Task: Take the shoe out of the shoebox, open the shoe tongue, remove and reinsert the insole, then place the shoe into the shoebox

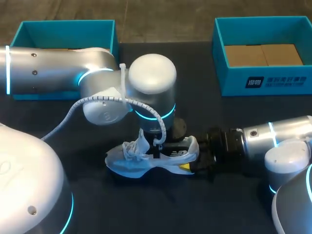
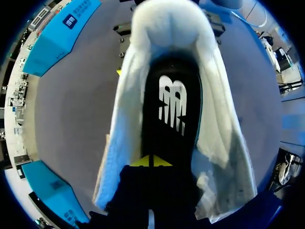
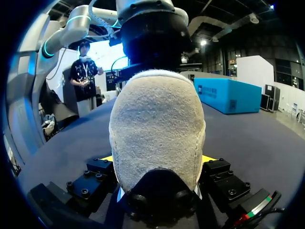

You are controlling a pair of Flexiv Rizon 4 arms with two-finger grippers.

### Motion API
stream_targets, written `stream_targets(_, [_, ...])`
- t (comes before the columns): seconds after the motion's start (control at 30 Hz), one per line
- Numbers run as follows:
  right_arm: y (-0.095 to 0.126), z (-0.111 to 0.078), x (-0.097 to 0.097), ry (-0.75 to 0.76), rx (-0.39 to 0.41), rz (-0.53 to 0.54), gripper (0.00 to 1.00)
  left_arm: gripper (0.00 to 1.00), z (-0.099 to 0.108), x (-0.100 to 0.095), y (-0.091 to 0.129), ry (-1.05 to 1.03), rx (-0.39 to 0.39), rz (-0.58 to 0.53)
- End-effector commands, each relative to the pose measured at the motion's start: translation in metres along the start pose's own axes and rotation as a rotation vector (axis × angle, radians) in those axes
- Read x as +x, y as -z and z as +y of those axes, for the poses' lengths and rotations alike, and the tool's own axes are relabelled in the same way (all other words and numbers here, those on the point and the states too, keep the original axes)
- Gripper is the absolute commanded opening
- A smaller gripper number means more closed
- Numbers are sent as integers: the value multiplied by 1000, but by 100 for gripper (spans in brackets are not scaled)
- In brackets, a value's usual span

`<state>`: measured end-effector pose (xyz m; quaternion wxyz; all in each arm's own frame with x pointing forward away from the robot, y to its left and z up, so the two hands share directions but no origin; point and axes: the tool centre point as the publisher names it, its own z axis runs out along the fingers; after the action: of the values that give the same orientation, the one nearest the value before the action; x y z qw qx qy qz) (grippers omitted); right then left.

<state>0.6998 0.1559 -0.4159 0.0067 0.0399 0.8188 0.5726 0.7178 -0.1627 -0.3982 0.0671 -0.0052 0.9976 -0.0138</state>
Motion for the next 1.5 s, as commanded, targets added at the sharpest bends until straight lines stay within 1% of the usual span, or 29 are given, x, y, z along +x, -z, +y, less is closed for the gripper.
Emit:
stream_targets(0.03, [-1, 0, 2, -1, 7, 1, 0, 0, 8, -4, 9, -3, 35, 19])
stream_targets(0.27, [-1, 0, 2, -1, 7, 1, 0, 0, 7, 4, 25, -25, 116, 66])
stream_targets(0.4, [-1, 0, 2, -1, 7, 1, 0, 0, 8, 9, 35, -34, 179, 113])
stream_targets(0.5, [-1, 0, 2, -1, 7, 1, 0, 0, 8, 9, 39, -37, 206, 144])
stream_targets(0.6, [-1, 0, 2, -1, 7, 1, 0, 0, 8, 11, 43, -57, 240, 198])
stream_targets(0.73, [-1, 0, 2, -1, 7, 1, 0, 0, 3, 15, 43, -77, 227, 270])
stream_targets(1.13, [-1, 0, 2, -1, 7, 1, 0, 0, -14, 33, 34, -109, 100, 393])
stream_targets(1.17, [-1, 0, 2, -1, 7, 1, 0, 5, -15, 35, 34, -115, 92, 412])
stream_targets(1.23, [-1, 0, 2, -1, 7, 1, 0, 23, -16, 36, 34, -121, 83, 430])
stream_targets(1.27, [-1, 0, 2, -1, 7, 1, 0, 25, -17, 37, 33, -123, 77, 432])
stream_targets(1.4, [-1, 0, 2, -1, 7, 1, 0, 25, -16, 41, 30, -123, 67, 436])
stream_targets(1.5, [-1, 0, 2, -1, 7, 1, 0, 27, -14, 44, 24, -119, 55, 429])
